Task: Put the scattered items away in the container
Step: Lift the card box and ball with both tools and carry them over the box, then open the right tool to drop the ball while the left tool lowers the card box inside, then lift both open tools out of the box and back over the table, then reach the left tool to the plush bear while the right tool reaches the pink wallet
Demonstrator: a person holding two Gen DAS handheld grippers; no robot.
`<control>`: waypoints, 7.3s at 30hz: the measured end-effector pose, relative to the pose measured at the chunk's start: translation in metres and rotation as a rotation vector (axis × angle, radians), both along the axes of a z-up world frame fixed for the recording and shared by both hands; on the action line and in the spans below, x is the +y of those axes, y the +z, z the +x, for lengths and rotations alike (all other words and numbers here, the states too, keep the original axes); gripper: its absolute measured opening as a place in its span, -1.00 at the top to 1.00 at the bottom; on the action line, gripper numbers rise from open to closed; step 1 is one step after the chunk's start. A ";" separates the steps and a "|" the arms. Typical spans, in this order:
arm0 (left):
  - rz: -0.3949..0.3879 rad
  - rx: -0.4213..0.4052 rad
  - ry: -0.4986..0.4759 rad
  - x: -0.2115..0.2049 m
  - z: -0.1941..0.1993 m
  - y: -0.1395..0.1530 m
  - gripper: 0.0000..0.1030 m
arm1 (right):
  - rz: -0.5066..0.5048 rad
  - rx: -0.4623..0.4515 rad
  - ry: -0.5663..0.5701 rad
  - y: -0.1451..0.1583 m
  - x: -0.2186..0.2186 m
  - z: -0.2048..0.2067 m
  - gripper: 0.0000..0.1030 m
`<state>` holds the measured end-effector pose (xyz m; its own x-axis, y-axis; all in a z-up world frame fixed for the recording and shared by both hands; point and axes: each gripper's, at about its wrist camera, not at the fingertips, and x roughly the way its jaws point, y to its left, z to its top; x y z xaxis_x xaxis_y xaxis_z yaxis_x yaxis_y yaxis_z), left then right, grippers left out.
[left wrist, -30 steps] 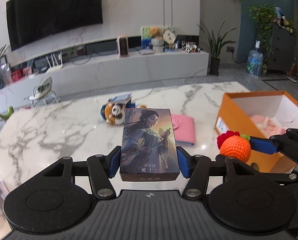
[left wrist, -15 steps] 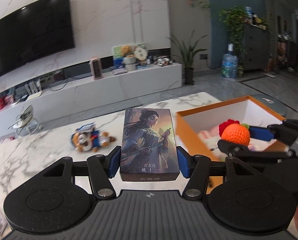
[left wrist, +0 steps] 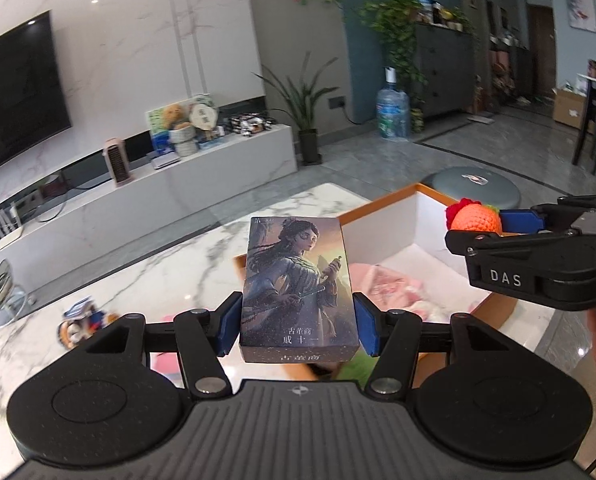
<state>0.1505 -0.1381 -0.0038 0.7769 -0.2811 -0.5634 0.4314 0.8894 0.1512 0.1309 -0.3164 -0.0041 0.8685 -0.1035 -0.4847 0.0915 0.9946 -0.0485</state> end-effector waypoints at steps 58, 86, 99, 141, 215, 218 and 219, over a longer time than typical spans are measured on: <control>0.004 0.172 -0.138 -0.086 0.095 -0.056 -0.29 | 0.050 0.110 -0.040 -0.031 -0.089 0.082 -0.31; 0.035 0.388 -0.203 -0.140 0.113 -0.089 -0.28 | 0.070 0.054 -0.206 -0.043 -0.120 0.046 -0.05; 0.065 0.394 -0.219 -0.137 0.104 -0.087 -0.33 | 0.081 0.069 -0.209 -0.044 -0.118 0.044 -0.05; -0.001 0.040 0.030 0.019 -0.018 0.020 -0.33 | 0.004 -0.002 0.022 0.040 0.023 -0.030 -0.31; -0.118 0.242 0.470 0.277 0.116 -0.111 -0.45 | -0.107 0.343 0.202 -0.130 0.263 0.188 -0.84; -0.116 0.233 0.460 0.275 0.125 -0.117 -0.52 | -0.091 0.361 0.181 -0.140 0.259 0.198 -0.91; -0.114 0.231 0.463 0.275 0.128 -0.119 -0.52 | -0.084 0.365 0.180 -0.144 0.257 0.200 -0.94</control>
